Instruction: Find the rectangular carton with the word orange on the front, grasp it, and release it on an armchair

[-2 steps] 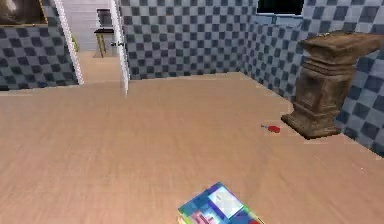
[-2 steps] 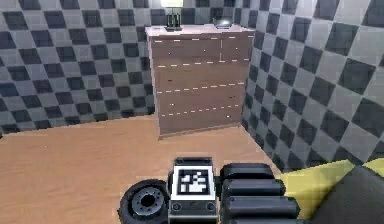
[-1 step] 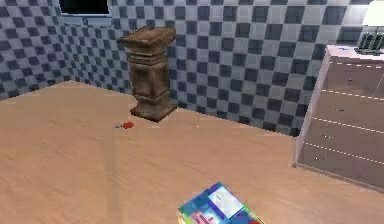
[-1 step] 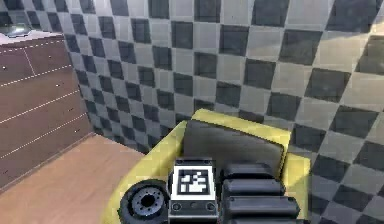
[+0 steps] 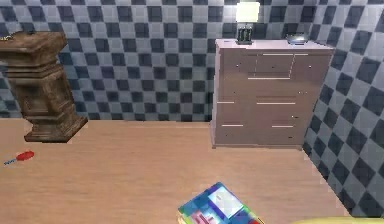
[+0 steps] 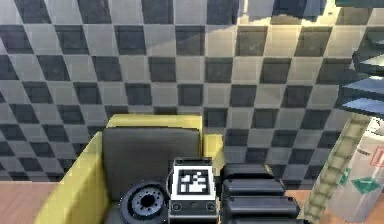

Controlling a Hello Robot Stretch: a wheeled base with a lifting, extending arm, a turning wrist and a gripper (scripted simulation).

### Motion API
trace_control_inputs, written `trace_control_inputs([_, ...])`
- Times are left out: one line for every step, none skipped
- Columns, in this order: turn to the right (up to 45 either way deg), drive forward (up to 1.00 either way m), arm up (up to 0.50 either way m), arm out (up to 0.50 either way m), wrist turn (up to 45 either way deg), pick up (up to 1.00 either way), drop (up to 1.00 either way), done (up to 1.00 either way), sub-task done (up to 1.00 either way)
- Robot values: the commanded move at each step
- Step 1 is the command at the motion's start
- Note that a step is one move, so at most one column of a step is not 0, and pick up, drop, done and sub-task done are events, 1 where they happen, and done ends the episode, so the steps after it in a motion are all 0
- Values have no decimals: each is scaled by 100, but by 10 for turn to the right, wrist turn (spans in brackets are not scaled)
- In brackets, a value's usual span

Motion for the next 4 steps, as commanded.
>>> trace_control_inputs([0, 25, 0, 0, 0, 0, 0, 0, 0])
trace_control_inputs([60, 0, 0, 0, 0, 0, 0, 0, 0])
trace_control_inputs([0, 0, 0, 26, 0, 0, 0, 0, 0])
trace_control_inputs([0, 0, 0, 0, 450, 0, 0, 0, 0])
